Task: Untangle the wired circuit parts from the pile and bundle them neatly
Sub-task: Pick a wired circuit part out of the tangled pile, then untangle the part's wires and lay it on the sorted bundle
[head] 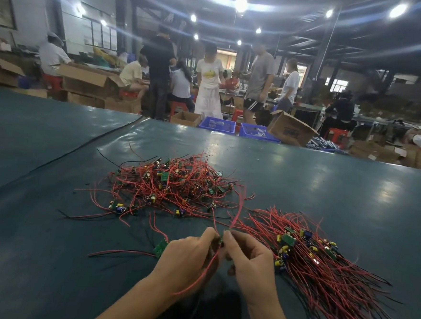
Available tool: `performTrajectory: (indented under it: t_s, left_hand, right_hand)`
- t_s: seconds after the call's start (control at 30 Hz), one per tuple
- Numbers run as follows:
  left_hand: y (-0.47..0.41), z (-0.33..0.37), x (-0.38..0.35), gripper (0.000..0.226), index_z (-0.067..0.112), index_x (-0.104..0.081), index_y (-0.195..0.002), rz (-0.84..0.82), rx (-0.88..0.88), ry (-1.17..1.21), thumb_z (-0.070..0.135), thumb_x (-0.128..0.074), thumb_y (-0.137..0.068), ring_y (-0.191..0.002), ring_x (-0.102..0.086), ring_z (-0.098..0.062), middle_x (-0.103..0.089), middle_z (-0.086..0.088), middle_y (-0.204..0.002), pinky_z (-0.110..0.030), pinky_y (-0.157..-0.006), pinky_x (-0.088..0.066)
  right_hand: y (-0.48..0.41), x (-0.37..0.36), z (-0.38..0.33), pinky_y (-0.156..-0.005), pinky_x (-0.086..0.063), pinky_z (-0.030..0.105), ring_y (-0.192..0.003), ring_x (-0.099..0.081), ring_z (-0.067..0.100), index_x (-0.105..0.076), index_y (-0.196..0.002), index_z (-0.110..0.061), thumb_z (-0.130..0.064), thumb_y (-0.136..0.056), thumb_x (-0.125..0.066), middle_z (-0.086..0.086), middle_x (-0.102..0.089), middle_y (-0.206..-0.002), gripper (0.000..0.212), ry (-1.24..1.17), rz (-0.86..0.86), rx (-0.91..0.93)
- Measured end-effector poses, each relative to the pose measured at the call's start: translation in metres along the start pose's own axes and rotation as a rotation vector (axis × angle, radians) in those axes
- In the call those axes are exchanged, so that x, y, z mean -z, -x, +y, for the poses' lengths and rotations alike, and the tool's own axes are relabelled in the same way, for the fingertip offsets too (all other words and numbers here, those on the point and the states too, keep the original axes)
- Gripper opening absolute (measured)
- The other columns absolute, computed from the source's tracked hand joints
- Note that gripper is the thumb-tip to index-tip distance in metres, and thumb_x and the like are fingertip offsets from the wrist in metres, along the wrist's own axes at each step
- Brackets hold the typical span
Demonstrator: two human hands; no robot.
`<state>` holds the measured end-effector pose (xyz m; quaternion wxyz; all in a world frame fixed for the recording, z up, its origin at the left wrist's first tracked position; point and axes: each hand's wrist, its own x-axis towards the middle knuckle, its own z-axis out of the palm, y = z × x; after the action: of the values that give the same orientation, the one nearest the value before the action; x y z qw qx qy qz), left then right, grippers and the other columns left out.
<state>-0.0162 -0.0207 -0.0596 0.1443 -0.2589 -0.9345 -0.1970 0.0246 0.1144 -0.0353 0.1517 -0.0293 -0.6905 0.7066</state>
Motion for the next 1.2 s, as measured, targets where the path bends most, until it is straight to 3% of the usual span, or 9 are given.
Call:
performTrajectory:
  t_s: [0.1,0.23,0.37,0.47,0.57,0.67,0.77,0.93,1.2]
  left_hand:
    - [0.005,0.004,0.004,0.026,0.028,-0.039,-0.103,0.088,-0.109,0.047,0.053,-0.035,-0.096,-0.079,-0.063,-0.019,-0.065,0.004,-0.086,-0.034,-0.067,-0.046]
    - [0.003,0.000,0.008,0.019,0.027,-0.051,-0.094,0.199,-0.079,0.086,0.045,-0.045,-0.091,-0.072,-0.062,-0.013,-0.062,0.012,-0.075,-0.028,-0.061,-0.041]
    - [0.001,-0.009,0.011,0.010,0.023,-0.061,-0.083,0.283,-0.054,0.028,0.033,-0.063,-0.086,-0.067,-0.058,-0.010,-0.062,0.013,-0.074,-0.028,-0.064,-0.049]
    - [0.000,-0.015,0.011,0.009,0.022,-0.063,-0.083,0.281,-0.014,-0.038,0.029,-0.068,-0.083,-0.071,-0.059,-0.013,-0.062,0.011,-0.078,-0.030,-0.067,-0.049]
    - [-0.002,-0.022,0.011,0.009,0.023,-0.063,-0.087,0.257,0.053,-0.094,0.031,-0.067,-0.084,-0.080,-0.059,-0.014,-0.062,0.010,-0.085,-0.030,-0.074,-0.046]
    - [-0.003,-0.029,0.010,0.018,0.027,-0.057,-0.103,0.168,0.168,-0.131,0.038,-0.054,-0.089,-0.099,-0.053,-0.014,-0.056,0.011,-0.103,-0.029,-0.087,-0.039]
    - [-0.003,-0.034,0.010,0.025,0.031,-0.050,-0.112,0.096,0.239,-0.183,0.038,-0.047,-0.089,-0.108,-0.045,-0.013,-0.048,0.011,-0.114,-0.027,-0.093,-0.035]
    - [-0.003,-0.033,0.015,0.030,0.029,-0.046,-0.116,0.004,0.344,-0.276,0.036,-0.045,-0.087,-0.112,-0.042,-0.018,-0.042,0.005,-0.119,-0.033,-0.094,-0.035]
    - [-0.002,-0.030,0.014,0.032,0.022,-0.043,-0.121,-0.054,0.306,-0.210,0.017,-0.049,-0.090,-0.109,-0.041,-0.018,-0.039,0.001,-0.123,-0.026,-0.083,-0.045]
  right_hand:
    - [-0.007,0.007,0.000,-0.051,-0.052,0.021,-0.071,-0.069,0.012,-0.074,-0.080,-0.016,-0.018,-0.080,-0.074,0.005,-0.074,-0.078,0.002,-0.205,0.126,-0.070]
    - [-0.014,0.019,-0.009,-0.059,-0.060,0.029,-0.076,-0.073,0.023,-0.064,-0.095,-0.007,-0.022,-0.077,-0.065,0.015,-0.074,-0.089,0.023,-0.669,0.158,-0.102]
    - [-0.014,0.027,-0.014,-0.057,-0.060,0.031,-0.068,-0.073,0.024,-0.064,-0.093,-0.007,-0.023,-0.080,-0.063,0.012,-0.071,-0.076,0.021,-0.828,0.203,-0.029]
    - [-0.017,0.030,-0.009,-0.044,-0.054,0.028,-0.051,-0.065,0.015,-0.066,-0.089,-0.015,-0.020,-0.091,-0.061,0.003,-0.063,-0.068,0.007,-0.573,0.357,0.096]
    - [-0.016,0.035,-0.003,-0.041,-0.049,0.022,-0.042,-0.054,0.008,-0.068,-0.106,-0.023,-0.024,-0.094,-0.061,-0.003,-0.063,-0.063,0.014,-0.116,0.439,0.271]
    - [-0.015,0.046,-0.002,-0.059,-0.047,0.013,-0.058,-0.057,0.013,-0.071,-0.112,-0.016,-0.024,-0.086,-0.070,-0.001,-0.062,-0.084,0.027,0.454,0.486,0.497]
    - [-0.015,0.054,-0.001,-0.060,-0.043,0.027,-0.071,-0.056,0.015,-0.073,-0.112,-0.014,-0.029,-0.085,-0.074,-0.004,-0.058,-0.092,0.031,0.776,0.508,0.381]
    - [-0.014,0.064,0.005,-0.064,-0.037,0.030,-0.100,-0.051,0.027,-0.071,-0.117,-0.019,-0.024,-0.087,-0.072,0.002,-0.068,-0.111,0.030,0.958,0.546,0.161]
    - [-0.009,0.032,0.011,-0.080,-0.054,0.036,-0.091,-0.062,0.016,-0.074,-0.107,-0.016,-0.021,-0.089,-0.070,-0.011,-0.064,-0.094,0.019,0.739,0.221,0.303]
